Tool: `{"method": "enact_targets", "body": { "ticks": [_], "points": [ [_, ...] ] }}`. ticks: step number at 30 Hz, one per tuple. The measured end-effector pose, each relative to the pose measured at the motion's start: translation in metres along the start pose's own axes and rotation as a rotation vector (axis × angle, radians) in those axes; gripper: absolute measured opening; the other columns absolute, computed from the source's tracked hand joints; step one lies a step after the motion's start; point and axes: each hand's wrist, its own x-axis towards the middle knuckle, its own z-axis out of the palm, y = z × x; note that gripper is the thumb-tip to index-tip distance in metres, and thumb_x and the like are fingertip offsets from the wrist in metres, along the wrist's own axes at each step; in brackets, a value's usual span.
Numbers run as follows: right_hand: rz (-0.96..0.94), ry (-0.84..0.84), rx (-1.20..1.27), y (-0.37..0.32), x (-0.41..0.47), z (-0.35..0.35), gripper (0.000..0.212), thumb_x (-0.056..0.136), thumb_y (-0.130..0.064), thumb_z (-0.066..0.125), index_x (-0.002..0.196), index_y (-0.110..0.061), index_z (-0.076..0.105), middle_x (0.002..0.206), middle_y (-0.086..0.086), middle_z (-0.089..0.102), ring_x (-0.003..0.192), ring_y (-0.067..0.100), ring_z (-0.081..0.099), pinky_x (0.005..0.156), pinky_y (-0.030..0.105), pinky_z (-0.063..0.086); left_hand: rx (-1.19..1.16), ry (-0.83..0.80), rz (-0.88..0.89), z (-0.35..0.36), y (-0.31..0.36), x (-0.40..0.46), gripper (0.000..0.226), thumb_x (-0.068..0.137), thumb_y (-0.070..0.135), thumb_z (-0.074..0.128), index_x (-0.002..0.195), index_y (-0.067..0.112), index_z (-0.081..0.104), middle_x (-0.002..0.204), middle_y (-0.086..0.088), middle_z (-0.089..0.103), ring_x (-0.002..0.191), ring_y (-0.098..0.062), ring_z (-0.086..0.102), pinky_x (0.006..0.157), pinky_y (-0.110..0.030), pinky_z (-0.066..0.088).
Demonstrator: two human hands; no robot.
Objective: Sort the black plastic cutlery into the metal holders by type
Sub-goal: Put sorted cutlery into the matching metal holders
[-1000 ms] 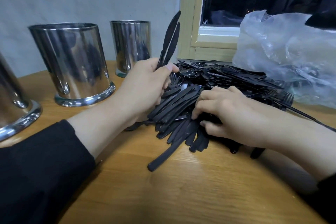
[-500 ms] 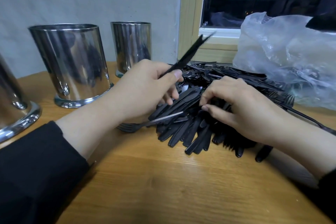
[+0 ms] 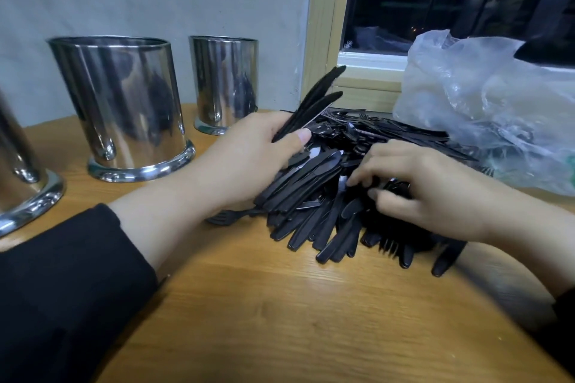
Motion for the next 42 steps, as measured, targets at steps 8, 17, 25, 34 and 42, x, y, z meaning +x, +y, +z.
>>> {"method": "enact_targets", "body": {
  "ticks": [8,17,25,34,42],
  "points": [
    [-0.008,-0.114,-0.085,0.007,-0.002,0.002,0.028,0.089,-0.045,0.060,0.113,-0.034,0.071,0.108,-0.022,0.054,0.105,0.003,0.050,0.094,0.028,0.044,-0.111,0.075,-0.019,0.008,0.004,-0.002,0.042,0.103,0.042,0.055,0.095,0.002,0.065,0.048,0.014,0.037,0.040,-0.005,0.032,0.048,-0.026,0.030],
    [0.009,0.353,0.175,-0.005,0.000,-0.002,0.015,0.091,-0.036,0.064,0.099,-0.028,0.074,0.096,-0.013,0.061,0.092,0.006,0.060,0.078,0.012,0.044,-0.328,0.082,-0.053,0.016,0.007,-0.005,0.035,0.107,0.034,0.049,0.094,0.008,0.068,0.055,-0.005,0.052,0.048,-0.020,0.047,0.046,-0.032,0.046],
    [0.073,0.803,0.673,-0.033,0.006,-0.005,0.005,0.092,-0.020,0.071,0.087,-0.020,0.069,0.073,0.002,0.069,0.065,0.006,0.060,0.065,0.022,0.051,-0.461,0.023,0.073,0.026,0.017,-0.012,0.025,0.106,0.026,0.050,0.114,0.017,0.071,0.100,0.002,0.079,0.095,-0.012,0.075,0.088,-0.030,0.061],
    [0.148,0.581,0.421,-0.027,0.013,0.019,0.011,0.095,-0.027,0.067,0.105,-0.028,0.072,0.096,-0.014,0.073,0.088,0.001,0.065,0.083,0.022,0.051,-0.636,0.071,-0.123,0.026,0.020,-0.013,0.023,0.103,0.031,0.058,0.089,0.014,0.058,0.058,0.007,0.038,0.046,-0.009,0.029,0.040,-0.021,0.021],
    [-0.106,0.156,-0.227,-0.041,0.038,0.061,0.044,0.088,-0.015,0.059,0.127,-0.036,0.063,0.118,-0.012,0.062,0.095,0.019,0.054,0.071,0.036,0.036,-0.553,0.215,-0.167,0.020,0.008,-0.004,0.031,0.106,0.036,0.053,0.086,0.013,0.055,0.048,0.004,0.031,0.039,-0.014,0.027,0.040,-0.022,0.022]
  ]
}}
